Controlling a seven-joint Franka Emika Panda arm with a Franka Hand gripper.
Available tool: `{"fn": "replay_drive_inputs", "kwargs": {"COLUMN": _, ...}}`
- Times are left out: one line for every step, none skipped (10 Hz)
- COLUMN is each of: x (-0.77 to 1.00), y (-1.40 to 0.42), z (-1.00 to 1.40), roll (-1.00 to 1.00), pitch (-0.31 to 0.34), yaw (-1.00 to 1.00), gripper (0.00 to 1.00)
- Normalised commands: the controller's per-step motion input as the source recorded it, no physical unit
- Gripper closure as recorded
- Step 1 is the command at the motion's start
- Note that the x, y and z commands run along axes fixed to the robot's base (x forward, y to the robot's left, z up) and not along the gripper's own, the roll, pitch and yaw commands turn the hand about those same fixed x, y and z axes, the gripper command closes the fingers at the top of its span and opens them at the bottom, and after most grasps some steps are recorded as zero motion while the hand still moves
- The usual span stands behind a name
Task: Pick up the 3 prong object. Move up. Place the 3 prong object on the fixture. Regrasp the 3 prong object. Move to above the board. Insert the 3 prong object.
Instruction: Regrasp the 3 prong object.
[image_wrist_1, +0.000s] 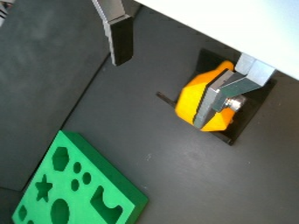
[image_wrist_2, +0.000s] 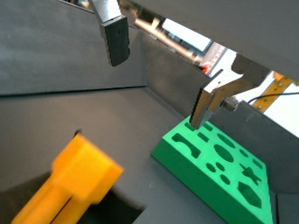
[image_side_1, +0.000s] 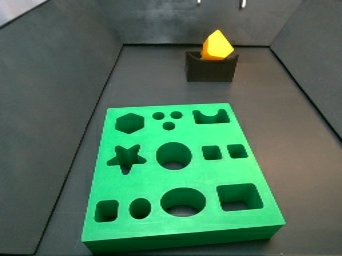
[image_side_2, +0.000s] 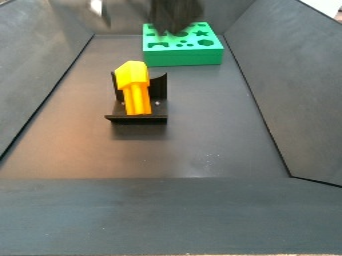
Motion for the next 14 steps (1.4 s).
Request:
{"fn": "replay_drive_inputs", "kwargs": {"x": -0.05, "y": -0.48, "z": 0.23, "roll": 1.0, "pitch": 0.03, "yaw": 0.02, "gripper": 0.0}}
{"fn": "replay_drive_inputs", "kwargs": {"x": -0.02, "y": -0.28, "z": 0.05, "roll": 1.0, "pitch": 0.028, "yaw": 0.03, "gripper": 0.0}}
{"fn": "replay_drive_inputs", "kwargs": {"x": -0.01, "y": -0.04, "z": 0.04, "roll": 1.0, "pitch": 0.029, "yaw": 0.03, "gripper": 0.0}}
{"fn": "replay_drive_inputs", "kwargs": {"x": -0.01, "y": 0.0, "z": 0.04, "roll": 1.0, "pitch": 0.028, "yaw": 0.03, "gripper": 0.0}}
{"fn": "replay_drive_inputs", "kwargs": {"x": -0.01, "y": -0.02, "z": 0.01, "roll": 1.0, "pitch": 0.024, "yaw": 0.03, "gripper": 0.0}}
{"fn": "replay_drive_inputs", "kwargs": {"x": -0.01, "y": -0.03, "z": 0.0, "roll": 1.0, "pitch": 0.02, "yaw": 0.03, "gripper": 0.0}}
{"fn": "replay_drive_inputs", "kwargs": {"x": -0.02, "y": -0.02, "z": 0.01, "roll": 1.0, "pitch": 0.014, "yaw": 0.03, "gripper": 0.0}}
{"fn": "replay_drive_inputs", "kwargs": {"x": -0.01, "y": -0.02, "z": 0.0, "roll": 1.0, "pitch": 0.01, "yaw": 0.03, "gripper": 0.0}}
{"fn": "replay_drive_inputs", "kwargs": {"x": -0.01, "y": -0.02, "z": 0.0, "roll": 1.0, "pitch": 0.007, "yaw": 0.03, "gripper": 0.0}}
{"fn": "replay_drive_inputs", "kwargs": {"x": -0.01, "y": -0.02, "z": 0.0, "roll": 1.0, "pitch": 0.007, "yaw": 0.03, "gripper": 0.0}}
{"fn": "replay_drive_inputs", "kwargs": {"x": -0.01, "y": -0.02, "z": 0.01, "roll": 1.0, "pitch": 0.011, "yaw": 0.03, "gripper": 0.0}}
{"fn": "replay_drive_inputs", "kwargs": {"x": 0.0, "y": -0.02, "z": 0.01, "roll": 1.0, "pitch": 0.016, "yaw": 0.03, "gripper": 0.0}}
{"fn": "replay_drive_inputs", "kwargs": {"x": 0.01, "y": -0.02, "z": 0.0, "roll": 1.0, "pitch": 0.02, "yaw": 0.04, "gripper": 0.0}}
{"fn": "replay_drive_inputs", "kwargs": {"x": 0.02, "y": -0.02, "z": -0.01, "roll": 1.0, "pitch": 0.028, "yaw": 0.04, "gripper": 0.0}}
